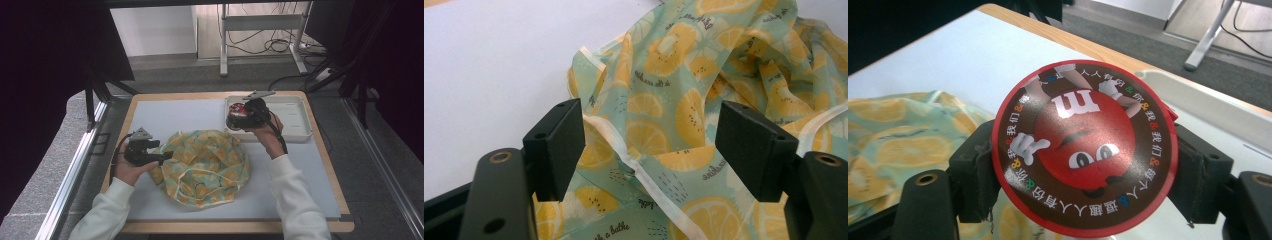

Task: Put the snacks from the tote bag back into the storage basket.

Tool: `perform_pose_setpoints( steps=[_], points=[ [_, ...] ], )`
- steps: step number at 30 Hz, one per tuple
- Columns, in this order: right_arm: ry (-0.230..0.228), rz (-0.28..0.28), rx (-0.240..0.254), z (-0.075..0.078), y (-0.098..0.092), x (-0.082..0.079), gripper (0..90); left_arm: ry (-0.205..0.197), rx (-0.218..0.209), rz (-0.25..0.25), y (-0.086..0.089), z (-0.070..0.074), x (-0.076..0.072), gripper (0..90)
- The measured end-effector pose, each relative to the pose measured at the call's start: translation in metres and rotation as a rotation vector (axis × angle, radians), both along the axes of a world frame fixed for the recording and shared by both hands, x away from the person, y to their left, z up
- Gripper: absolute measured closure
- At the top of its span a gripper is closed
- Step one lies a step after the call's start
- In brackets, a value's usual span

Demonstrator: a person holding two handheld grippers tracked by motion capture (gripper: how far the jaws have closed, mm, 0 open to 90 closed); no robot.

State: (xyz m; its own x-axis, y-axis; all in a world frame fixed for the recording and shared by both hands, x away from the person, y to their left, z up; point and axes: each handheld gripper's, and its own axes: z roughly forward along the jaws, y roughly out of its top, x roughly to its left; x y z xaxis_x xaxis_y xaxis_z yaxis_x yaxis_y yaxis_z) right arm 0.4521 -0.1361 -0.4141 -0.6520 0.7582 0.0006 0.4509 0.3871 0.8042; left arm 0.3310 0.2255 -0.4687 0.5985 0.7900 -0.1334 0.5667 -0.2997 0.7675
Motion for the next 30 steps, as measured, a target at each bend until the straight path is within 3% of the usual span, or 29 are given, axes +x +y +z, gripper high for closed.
perform_pose_setpoints(
  steps=[16, 30],
  points=[
    [0.051, -0.043, -0.037, -0.020, -0.003, 0.025, 25.4, 0.002, 0.000, -0.004, -0.001, -0.001, 0.001, 28.4],
    [0.086, -0.062, -0.083, -0.040, 0.003, 0.038, 25.4, 0.006, 0.001, -0.005, 0.000, -0.001, 0.001, 28.3]
  ],
)
